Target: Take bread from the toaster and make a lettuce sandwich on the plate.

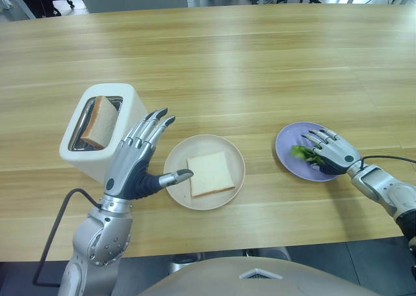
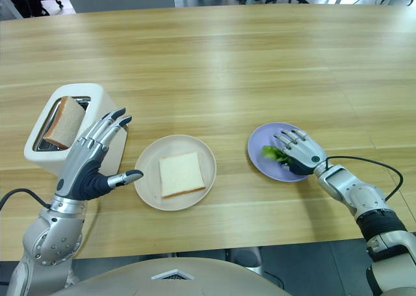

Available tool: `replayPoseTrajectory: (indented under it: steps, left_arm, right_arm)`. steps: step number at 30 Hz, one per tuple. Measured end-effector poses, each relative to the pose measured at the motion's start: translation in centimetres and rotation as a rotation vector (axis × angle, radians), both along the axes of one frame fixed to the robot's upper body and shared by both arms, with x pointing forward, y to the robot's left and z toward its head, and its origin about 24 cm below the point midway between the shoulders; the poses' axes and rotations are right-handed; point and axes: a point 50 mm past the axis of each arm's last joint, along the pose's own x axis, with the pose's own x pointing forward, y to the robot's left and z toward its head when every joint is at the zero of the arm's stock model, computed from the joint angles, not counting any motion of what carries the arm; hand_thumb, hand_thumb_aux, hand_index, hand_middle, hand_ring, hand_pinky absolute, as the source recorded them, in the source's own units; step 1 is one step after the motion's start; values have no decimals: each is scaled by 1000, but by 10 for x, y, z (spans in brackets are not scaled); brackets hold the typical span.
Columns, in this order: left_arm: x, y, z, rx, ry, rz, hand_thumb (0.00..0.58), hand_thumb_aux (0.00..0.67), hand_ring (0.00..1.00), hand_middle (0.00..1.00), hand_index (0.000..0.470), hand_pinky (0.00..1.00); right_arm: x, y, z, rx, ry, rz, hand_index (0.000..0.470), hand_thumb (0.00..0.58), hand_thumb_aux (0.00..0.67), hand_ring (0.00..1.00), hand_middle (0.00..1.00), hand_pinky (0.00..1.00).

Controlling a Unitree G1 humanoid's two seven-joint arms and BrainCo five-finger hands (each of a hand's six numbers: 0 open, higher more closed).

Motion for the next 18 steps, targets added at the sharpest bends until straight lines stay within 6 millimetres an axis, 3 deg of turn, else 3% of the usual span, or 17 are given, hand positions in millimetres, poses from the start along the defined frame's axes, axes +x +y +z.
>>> replayPoseTrajectory:
  steps: [9, 13, 18]
  left_arm:
    - [-10, 12, 12, -2, -69, 94, 0, 0, 0, 0, 0, 0]
    - [-20, 35, 23, 46, -152, 246, 0, 0, 0, 0, 0, 0]
    - [-32, 72, 32, 109, -206, 446, 0, 0, 0, 0, 0, 0]
  right_arm:
    - [-7, 8, 12, 91, -42, 51, 460, 580, 670, 0, 0, 0]
    - [-6, 15, 30, 146, -113, 82, 460, 580, 670, 0, 0, 0]
    - [-8, 42, 57, 250, -226, 183, 460, 580, 670, 0, 0, 0]
